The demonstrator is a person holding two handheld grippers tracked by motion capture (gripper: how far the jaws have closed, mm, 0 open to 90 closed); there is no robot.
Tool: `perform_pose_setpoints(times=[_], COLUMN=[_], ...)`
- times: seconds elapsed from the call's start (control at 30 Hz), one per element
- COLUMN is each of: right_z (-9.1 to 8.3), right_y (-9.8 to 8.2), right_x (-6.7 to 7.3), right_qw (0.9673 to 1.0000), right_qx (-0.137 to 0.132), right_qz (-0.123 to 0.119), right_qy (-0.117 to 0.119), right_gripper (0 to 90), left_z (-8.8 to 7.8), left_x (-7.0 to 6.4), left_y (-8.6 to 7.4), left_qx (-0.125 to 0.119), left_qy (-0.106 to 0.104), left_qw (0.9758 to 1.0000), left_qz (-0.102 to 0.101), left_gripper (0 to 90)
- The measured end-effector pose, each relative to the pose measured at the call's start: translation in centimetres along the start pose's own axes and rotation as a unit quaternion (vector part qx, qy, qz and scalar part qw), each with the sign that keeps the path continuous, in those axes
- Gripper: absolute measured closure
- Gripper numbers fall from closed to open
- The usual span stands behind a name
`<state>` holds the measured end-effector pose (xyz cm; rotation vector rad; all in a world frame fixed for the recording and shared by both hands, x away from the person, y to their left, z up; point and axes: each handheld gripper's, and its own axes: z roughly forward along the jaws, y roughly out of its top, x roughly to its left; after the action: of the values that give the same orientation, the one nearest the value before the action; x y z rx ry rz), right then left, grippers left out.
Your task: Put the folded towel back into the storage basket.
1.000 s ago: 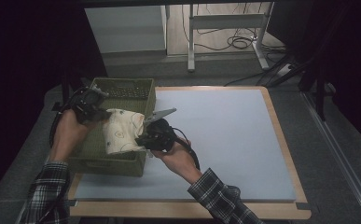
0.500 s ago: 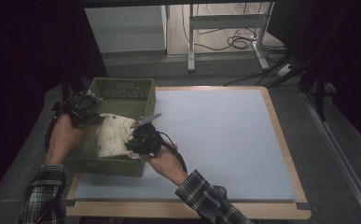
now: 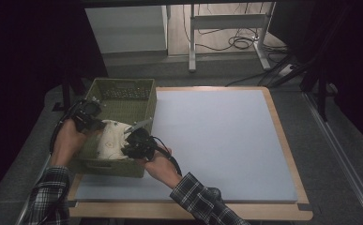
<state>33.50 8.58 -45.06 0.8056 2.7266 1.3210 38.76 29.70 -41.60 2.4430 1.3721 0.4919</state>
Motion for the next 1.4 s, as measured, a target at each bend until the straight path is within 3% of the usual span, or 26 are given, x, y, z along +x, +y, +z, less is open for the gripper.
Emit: perform_pose_setpoints(times=[0.27,0.47,0.6,0.83,1.1,1.4], right_z=[0.7,0.2,-0.6,-1.8,-3.3,-5.9], right_y=[-0.1,0.1,0.4,0.5,0.3,-0.2], right_x=[-0.3,-0.6,-1.3,-1.5,-1.4,-2.6], right_qw=[1.0,0.9997,0.9997,0.9992,0.9962,0.9955], right_qx=[0.003,-0.007,-0.015,-0.023,-0.03,-0.047], right_qz=[-0.002,-0.015,-0.011,-0.026,-0.068,-0.066], right_qy=[-0.008,-0.016,-0.019,-0.022,-0.045,-0.05], right_gripper=[80.0,71.6,69.3,62.5,47.2,38.2], left_z=[1.4,1.6,1.3,1.2,1.0,0.8], left_x=[0.0,-0.1,-0.2,-1.0,-1.9,-2.8], left_y=[0.3,0.4,0.6,1.1,1.9,2.7], left_qx=[0.005,-0.017,-0.027,-0.039,-0.069,-0.092], left_qy=[0.005,0.009,0.007,0.003,-0.018,-0.048], left_qw=[1.0,0.9998,0.9995,0.9992,0.9972,0.9939], left_qz=[-0.001,-0.009,-0.013,-0.011,-0.024,-0.038], left_gripper=[79.7,62.2,57.2,46.9,31.2,21.4])
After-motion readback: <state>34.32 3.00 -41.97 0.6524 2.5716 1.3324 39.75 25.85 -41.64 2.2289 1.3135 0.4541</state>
